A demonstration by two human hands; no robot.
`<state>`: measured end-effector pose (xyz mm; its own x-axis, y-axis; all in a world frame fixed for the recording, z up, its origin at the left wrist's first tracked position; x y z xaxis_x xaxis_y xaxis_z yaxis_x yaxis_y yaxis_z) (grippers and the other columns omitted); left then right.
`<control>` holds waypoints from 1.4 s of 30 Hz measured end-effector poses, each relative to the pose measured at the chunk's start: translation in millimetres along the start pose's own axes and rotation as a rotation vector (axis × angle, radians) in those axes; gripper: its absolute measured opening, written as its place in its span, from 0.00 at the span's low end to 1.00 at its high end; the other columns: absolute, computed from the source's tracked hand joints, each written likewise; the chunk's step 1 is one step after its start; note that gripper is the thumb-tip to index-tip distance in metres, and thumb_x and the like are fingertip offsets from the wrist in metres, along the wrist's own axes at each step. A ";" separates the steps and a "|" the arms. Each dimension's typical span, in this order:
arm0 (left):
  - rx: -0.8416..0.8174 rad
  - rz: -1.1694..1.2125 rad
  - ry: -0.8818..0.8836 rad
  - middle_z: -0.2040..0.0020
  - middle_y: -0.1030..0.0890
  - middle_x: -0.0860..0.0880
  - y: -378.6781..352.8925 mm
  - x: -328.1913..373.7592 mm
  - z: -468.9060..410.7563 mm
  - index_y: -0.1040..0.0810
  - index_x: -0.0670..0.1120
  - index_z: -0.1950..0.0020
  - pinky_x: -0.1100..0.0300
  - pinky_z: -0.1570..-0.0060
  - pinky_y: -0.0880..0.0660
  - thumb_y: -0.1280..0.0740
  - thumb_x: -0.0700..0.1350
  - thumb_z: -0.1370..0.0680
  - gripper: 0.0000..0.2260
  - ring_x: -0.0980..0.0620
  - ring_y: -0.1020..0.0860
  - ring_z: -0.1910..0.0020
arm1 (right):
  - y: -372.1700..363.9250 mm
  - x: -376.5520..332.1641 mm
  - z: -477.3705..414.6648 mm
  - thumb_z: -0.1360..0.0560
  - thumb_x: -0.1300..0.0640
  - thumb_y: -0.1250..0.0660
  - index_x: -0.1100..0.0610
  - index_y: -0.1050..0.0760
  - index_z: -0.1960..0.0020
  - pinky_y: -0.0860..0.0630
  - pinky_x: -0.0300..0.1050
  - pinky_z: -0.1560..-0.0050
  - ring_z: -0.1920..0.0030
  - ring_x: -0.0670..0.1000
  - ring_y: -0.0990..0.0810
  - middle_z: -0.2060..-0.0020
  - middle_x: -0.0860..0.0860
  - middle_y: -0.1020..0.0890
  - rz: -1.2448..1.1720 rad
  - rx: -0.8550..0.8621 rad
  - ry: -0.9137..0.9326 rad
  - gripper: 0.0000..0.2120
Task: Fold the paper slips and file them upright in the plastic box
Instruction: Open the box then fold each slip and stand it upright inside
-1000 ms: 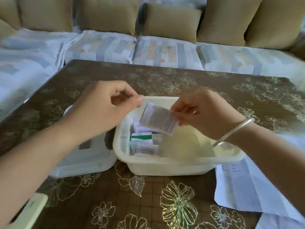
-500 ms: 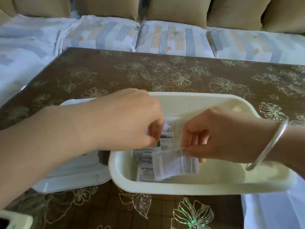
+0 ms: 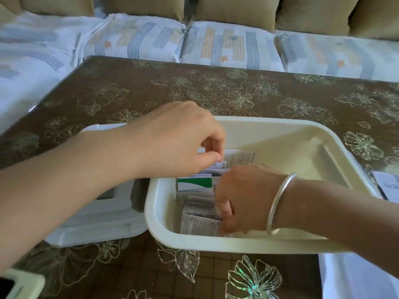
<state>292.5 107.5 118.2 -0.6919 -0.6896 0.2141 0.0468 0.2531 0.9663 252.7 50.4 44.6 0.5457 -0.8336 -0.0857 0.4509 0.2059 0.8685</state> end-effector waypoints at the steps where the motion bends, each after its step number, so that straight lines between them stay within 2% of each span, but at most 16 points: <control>1: 0.001 0.001 0.002 0.62 0.20 0.62 0.0 -0.2 0.5 0.17 0.56 0.56 0.65 0.54 0.33 0.33 0.51 0.25 0.05 0.63 0.25 0.57 | 3.4 -0.4 1.5 0.27 0.42 0.32 0.50 0.22 0.57 0.22 0.48 0.48 0.55 0.48 0.21 0.56 0.44 0.20 0.013 0.036 -0.003 0.11; 4: 0.007 0.006 -0.006 0.62 0.21 0.62 -0.2 1.2 1.2 0.17 0.56 0.56 0.75 0.55 0.39 0.33 0.51 0.24 0.05 0.65 0.27 0.58 | 10.4 -3.6 3.7 0.26 0.42 0.34 0.50 0.24 0.58 0.22 0.47 0.49 0.56 0.48 0.21 0.57 0.45 0.21 0.033 0.127 0.001 0.12; 8: 0.009 0.010 -0.008 0.64 0.23 0.64 -0.9 1.5 3.7 0.18 0.57 0.57 0.81 0.53 0.44 0.34 0.52 0.24 0.06 0.70 0.30 0.60 | 11.5 -0.8 2.8 0.29 0.36 0.33 0.48 0.23 0.58 0.24 0.46 0.51 0.55 0.48 0.22 0.57 0.43 0.21 0.012 0.125 -0.013 0.15; 13: 0.005 0.049 0.004 0.62 0.20 0.63 -1.2 0.9 6.4 0.17 0.57 0.57 0.76 0.53 0.39 0.33 0.50 0.24 0.05 0.67 0.27 0.57 | 18.4 8.9 8.8 0.35 0.30 0.33 0.46 0.25 0.62 0.25 0.45 0.52 0.57 0.46 0.23 0.61 0.41 0.22 -0.058 0.139 -0.062 0.20; 17: 0.025 0.149 0.048 0.62 0.19 0.63 3.5 4.6 9.7 0.15 0.56 0.56 0.78 0.54 0.36 0.32 0.49 0.25 0.05 0.65 0.23 0.55 | 33.2 23.4 20.5 0.33 0.30 0.34 0.48 0.27 0.64 0.23 0.45 0.54 0.57 0.50 0.22 0.60 0.44 0.20 -0.101 0.308 -0.146 0.21; 20: 0.103 0.260 0.072 0.63 0.19 0.64 13.3 20.1 17.4 0.15 0.55 0.56 0.81 0.55 0.37 0.31 0.48 0.26 0.05 0.69 0.24 0.54 | 47.9 38.7 48.5 0.28 0.38 0.34 0.49 0.31 0.67 0.27 0.41 0.62 0.61 0.50 0.24 0.67 0.44 0.25 -0.115 0.511 -0.200 0.17; 23: 0.235 0.275 0.062 0.63 0.19 0.62 20.0 49.4 27.1 0.15 0.55 0.57 0.75 0.57 0.33 0.30 0.49 0.24 0.05 0.63 0.23 0.57 | 49.9 55.3 97.4 0.28 0.42 0.34 0.48 0.29 0.68 0.31 0.36 0.65 0.69 0.44 0.28 0.75 0.42 0.29 -0.223 0.674 -0.256 0.14; 24: 0.294 0.222 0.047 0.63 0.19 0.61 21.6 62.5 30.7 0.16 0.56 0.57 0.68 0.56 0.30 0.31 0.49 0.25 0.05 0.60 0.23 0.58 | 47.4 59.9 115.2 0.30 0.42 0.34 0.47 0.28 0.69 0.35 0.31 0.68 0.72 0.42 0.29 0.77 0.42 0.29 -0.293 0.739 -0.264 0.13; 26: 0.381 0.151 -0.014 0.62 0.19 0.59 18.8 99.6 37.3 0.16 0.54 0.57 0.58 0.58 0.26 0.32 0.48 0.26 0.05 0.57 0.24 0.59 | 33.1 66.8 155.9 0.30 0.45 0.32 0.49 0.26 0.69 0.36 0.31 0.70 0.74 0.42 0.29 0.80 0.43 0.30 -0.432 0.878 -0.285 0.12; 28: 0.401 0.157 -0.090 0.62 0.18 0.57 5.7 140.4 42.3 0.16 0.50 0.58 0.55 0.58 0.26 0.32 0.45 0.26 0.04 0.53 0.23 0.58 | 7.2 73.0 191.1 0.29 0.45 0.32 0.50 0.26 0.69 0.36 0.32 0.72 0.75 0.44 0.31 0.80 0.45 0.30 -0.541 0.969 -0.341 0.13; 31: 0.331 0.190 -0.134 0.63 0.19 0.56 -34.2 188.2 51.5 0.17 0.50 0.59 0.54 0.55 0.29 0.32 0.46 0.27 0.04 0.52 0.24 0.58 | -50.6 85.7 229.8 0.29 0.45 0.33 0.52 0.26 0.68 0.37 0.34 0.74 0.77 0.45 0.32 0.79 0.45 0.28 -0.635 0.978 -0.508 0.14; 33: 0.241 0.248 -0.106 0.62 0.19 0.57 -69.3 205.3 61.9 0.18 0.52 0.58 0.54 0.54 0.27 0.32 0.47 0.27 0.04 0.54 0.24 0.58 | -95.1 90.7 249.9 0.28 0.46 0.34 0.52 0.26 0.67 0.32 0.40 0.71 0.76 0.45 0.27 0.77 0.46 0.25 -0.616 0.957 -0.652 0.13; 36: 0.108 0.327 -0.074 0.55 0.18 0.60 -114.9 227.7 79.3 0.17 0.54 0.53 0.56 0.48 0.25 0.31 0.47 0.25 0.04 0.60 0.23 0.52 | -144.9 75.0 275.8 0.25 0.49 0.36 0.49 0.25 0.63 0.30 0.42 0.67 0.63 0.52 0.21 0.66 0.44 0.21 -0.390 1.009 -0.762 0.09; 37: 0.077 0.349 -0.050 0.51 0.18 0.60 -124.8 227.1 83.1 0.17 0.55 0.50 0.58 0.44 0.26 0.31 0.47 0.24 0.05 0.61 0.23 0.49 | -156.0 64.3 271.7 0.26 0.51 0.35 0.49 0.23 0.59 0.28 0.44 0.63 0.58 0.53 0.20 0.59 0.45 0.19 -0.344 1.003 -0.729 0.04; 39: 0.055 0.374 -0.006 0.45 0.20 0.61 -138.7 230.6 87.8 0.19 0.55 0.44 0.60 0.37 0.30 0.32 0.47 0.23 0.08 0.63 0.25 0.43 | -182.0 48.7 265.4 0.28 0.53 0.33 0.50 0.21 0.48 0.25 0.49 0.48 0.45 0.53 0.20 0.46 0.47 0.18 -0.273 0.926 -0.705 0.09; 42: 0.073 0.380 0.037 0.44 0.21 0.62 -146.3 232.7 91.5 0.20 0.55 0.42 0.63 0.36 0.32 0.33 0.47 0.22 0.10 0.64 0.27 0.42 | -199.1 43.7 262.8 0.25 0.47 0.40 0.49 0.21 0.42 0.34 0.53 0.32 0.36 0.49 0.24 0.39 0.47 0.20 -0.211 0.881 -0.727 0.15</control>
<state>58.7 -27.9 13.7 -0.6083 -0.5615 0.5609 0.2421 0.5418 0.8049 1.1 -161.7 -3.8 -0.1448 -0.9654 -0.2168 -0.3191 -0.1618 0.9338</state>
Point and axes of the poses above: each hand's wrist, its own z-axis away from the middle knuckle, its own y-axis out of the back of the hand, x = y × z, the point moved 8 cm from there along -z, towards the middle knuckle
